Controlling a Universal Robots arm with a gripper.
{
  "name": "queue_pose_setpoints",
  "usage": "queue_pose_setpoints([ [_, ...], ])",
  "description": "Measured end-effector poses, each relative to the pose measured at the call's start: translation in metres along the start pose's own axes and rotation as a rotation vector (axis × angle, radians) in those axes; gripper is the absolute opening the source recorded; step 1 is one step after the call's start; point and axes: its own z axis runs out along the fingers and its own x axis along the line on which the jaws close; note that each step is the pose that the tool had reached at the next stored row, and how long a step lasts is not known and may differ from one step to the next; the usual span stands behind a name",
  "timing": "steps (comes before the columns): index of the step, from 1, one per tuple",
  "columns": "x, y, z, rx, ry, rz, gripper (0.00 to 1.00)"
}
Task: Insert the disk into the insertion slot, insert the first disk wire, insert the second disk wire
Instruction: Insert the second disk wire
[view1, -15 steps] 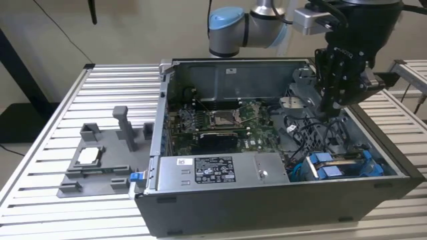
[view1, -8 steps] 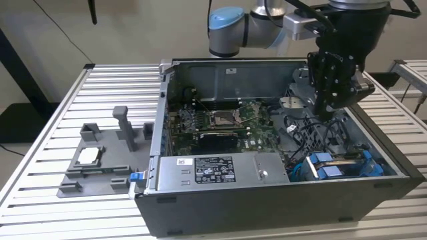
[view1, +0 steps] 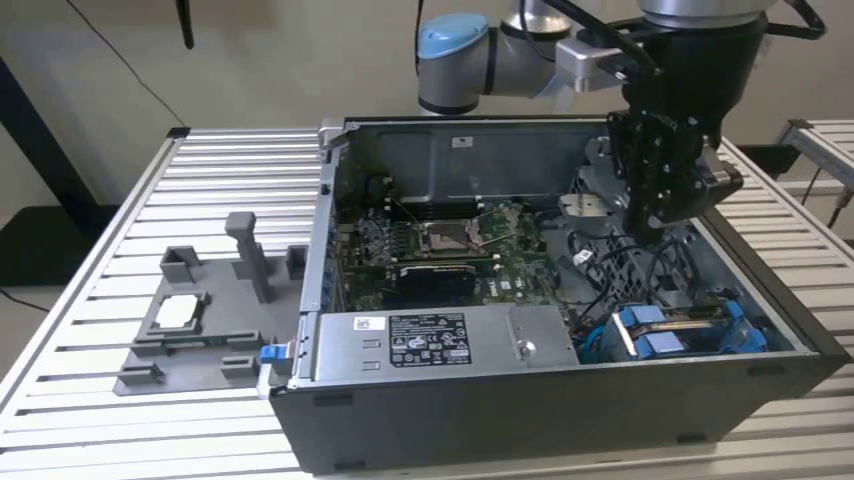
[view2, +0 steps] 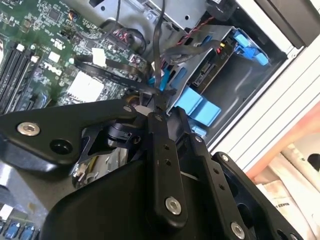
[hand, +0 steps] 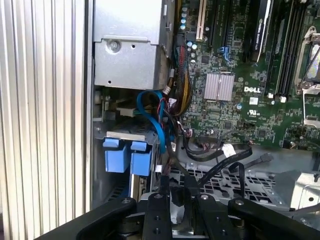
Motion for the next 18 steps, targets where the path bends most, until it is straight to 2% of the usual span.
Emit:
queue_pose_setpoints([
  [2, -0.0008, 0.0013, 0.0012, 0.0098, 0.0027, -0.006, 0.27],
  [4, -0.0020, 0.0030, 0.0029, 0.0243, 0.0035, -0.011, 0.27],
  [6, -0.0029, 0.0048, 0.0038, 0.0352, 0.0040, -0.015, 0.27],
  [10, -0.0037, 0.0093, 0.0033, 0.0454, 0.0064, -0.024, 0.27],
  [14, -0.0052, 0.0104, 0.0030, 0.0628, 0.0075, -0.038, 0.27],
  [18, -0.0054, 0.0124, 0.0029, 0.0671, 0.0076, -0.039, 0.27],
])
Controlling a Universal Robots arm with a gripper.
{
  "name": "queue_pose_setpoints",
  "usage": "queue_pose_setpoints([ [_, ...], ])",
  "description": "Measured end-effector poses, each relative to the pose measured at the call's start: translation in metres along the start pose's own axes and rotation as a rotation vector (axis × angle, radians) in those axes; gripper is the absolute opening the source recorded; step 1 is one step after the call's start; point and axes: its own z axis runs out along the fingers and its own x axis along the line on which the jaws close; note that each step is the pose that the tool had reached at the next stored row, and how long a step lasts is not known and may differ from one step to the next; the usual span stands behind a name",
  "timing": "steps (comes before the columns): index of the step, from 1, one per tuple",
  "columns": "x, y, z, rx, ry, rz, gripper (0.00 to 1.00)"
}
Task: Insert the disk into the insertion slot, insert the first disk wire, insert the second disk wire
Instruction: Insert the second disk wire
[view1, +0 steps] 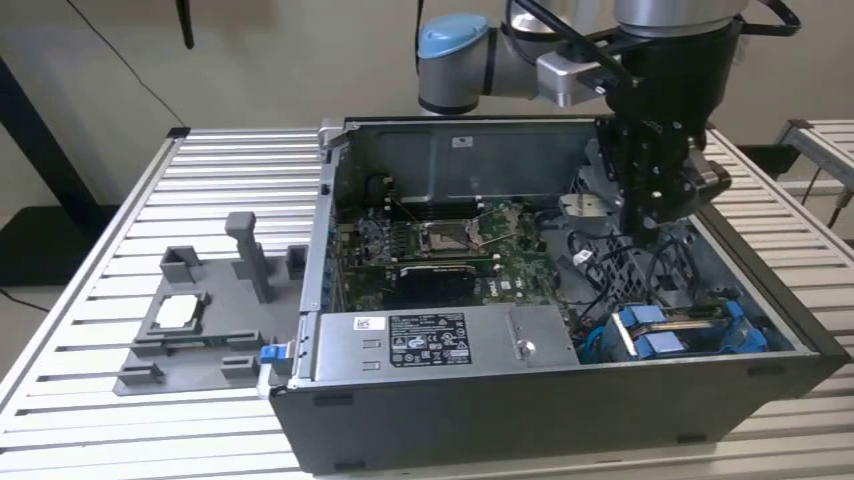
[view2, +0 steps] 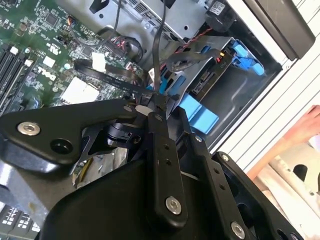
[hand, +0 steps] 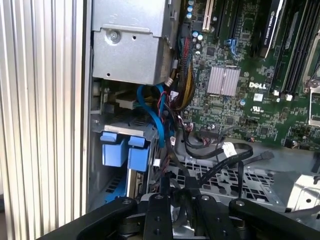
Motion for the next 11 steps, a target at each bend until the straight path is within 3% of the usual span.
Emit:
queue_pose_setpoints([
  [6, -0.0002, 0.0017, -0.0002, 0.0024, 0.0003, 0.000, 0.24],
  [7, -0.0002, 0.0018, -0.0002, 0.0024, 0.0003, 0.000, 0.18],
  [11, -0.0002, 0.0019, -0.0003, 0.0024, 0.0004, 0.000, 0.18],
])
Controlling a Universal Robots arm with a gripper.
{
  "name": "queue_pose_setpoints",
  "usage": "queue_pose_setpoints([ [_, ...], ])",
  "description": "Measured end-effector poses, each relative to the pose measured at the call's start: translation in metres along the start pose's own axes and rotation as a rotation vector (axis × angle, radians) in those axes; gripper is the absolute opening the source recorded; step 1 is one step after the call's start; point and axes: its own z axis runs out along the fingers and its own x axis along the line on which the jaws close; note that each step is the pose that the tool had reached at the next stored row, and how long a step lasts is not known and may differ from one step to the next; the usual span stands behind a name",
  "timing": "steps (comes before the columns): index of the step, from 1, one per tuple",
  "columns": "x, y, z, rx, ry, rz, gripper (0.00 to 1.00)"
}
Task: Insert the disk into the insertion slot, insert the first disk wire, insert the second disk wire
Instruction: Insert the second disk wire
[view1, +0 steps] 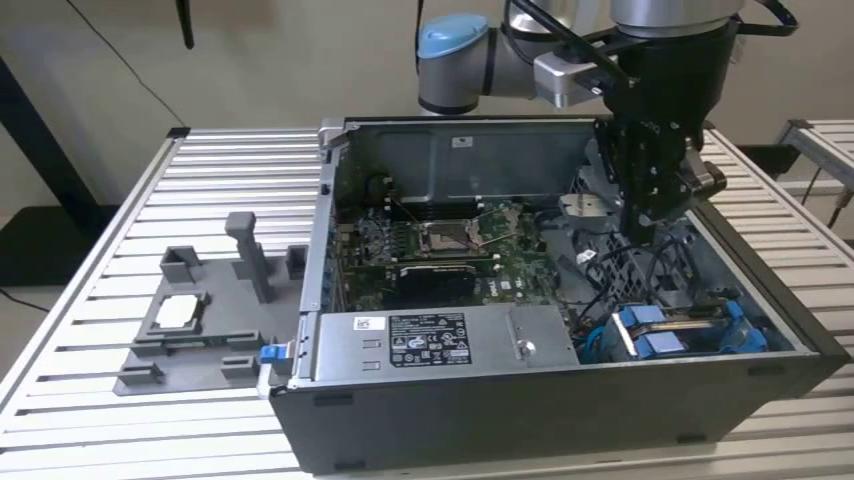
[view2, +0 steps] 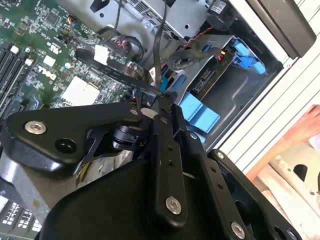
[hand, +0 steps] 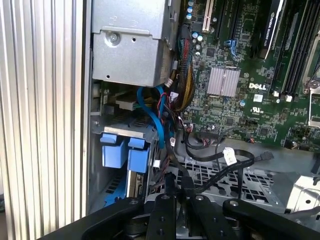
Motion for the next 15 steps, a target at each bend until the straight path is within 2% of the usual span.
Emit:
queue_pose_setpoints([
  [5, 0.0029, 0.0001, 0.0006, -0.0005, -0.0001, 0.000, 0.16],
  [15, 0.0278, -0.0025, 0.0050, -0.0132, -0.0018, -0.001, 0.16],
])
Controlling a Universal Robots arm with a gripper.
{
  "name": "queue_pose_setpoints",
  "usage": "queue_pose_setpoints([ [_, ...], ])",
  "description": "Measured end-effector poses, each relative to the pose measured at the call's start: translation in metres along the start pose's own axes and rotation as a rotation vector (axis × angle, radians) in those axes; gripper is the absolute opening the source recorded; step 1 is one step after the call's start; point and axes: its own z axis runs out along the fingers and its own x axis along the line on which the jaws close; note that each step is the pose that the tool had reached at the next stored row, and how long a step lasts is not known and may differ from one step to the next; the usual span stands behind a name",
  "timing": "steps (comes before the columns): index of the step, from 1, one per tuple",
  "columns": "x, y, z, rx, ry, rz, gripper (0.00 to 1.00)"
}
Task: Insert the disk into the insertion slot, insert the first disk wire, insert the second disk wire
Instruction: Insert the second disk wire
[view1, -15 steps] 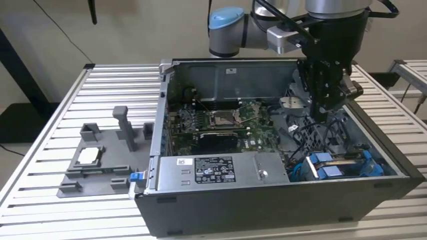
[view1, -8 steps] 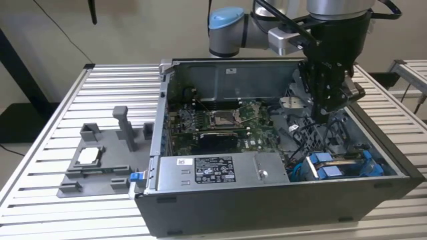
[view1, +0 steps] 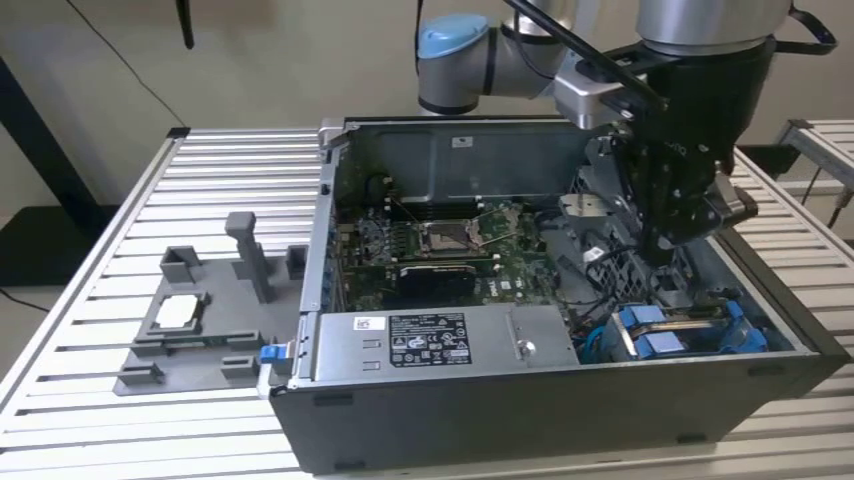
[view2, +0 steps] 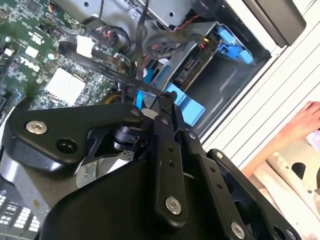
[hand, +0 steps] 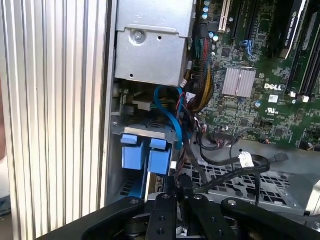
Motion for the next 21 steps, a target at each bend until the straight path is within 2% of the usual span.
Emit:
queue_pose_setpoints([
  [9, 0.0208, -0.0021, 0.0034, -0.0118, -0.0016, -0.001, 0.16],
  [13, 0.0229, -0.0023, 0.0039, -0.0143, -0.0022, -0.001, 0.16],
  [14, 0.0229, -0.0023, 0.0040, -0.0137, -0.0084, 0.000, 0.16],
  [16, 0.0229, -0.0023, 0.0042, -0.0109, -0.0311, 0.004, 0.16],
  [18, 0.0229, -0.0023, 0.0044, -0.0077, -0.0582, 0.009, 0.16],
  [20, 0.0228, -0.0023, 0.0046, -0.0037, -0.0928, 0.015, 0.16],
  [21, 0.0231, -0.0028, 0.0049, -0.0026, -0.1040, 0.017, 0.16],
])
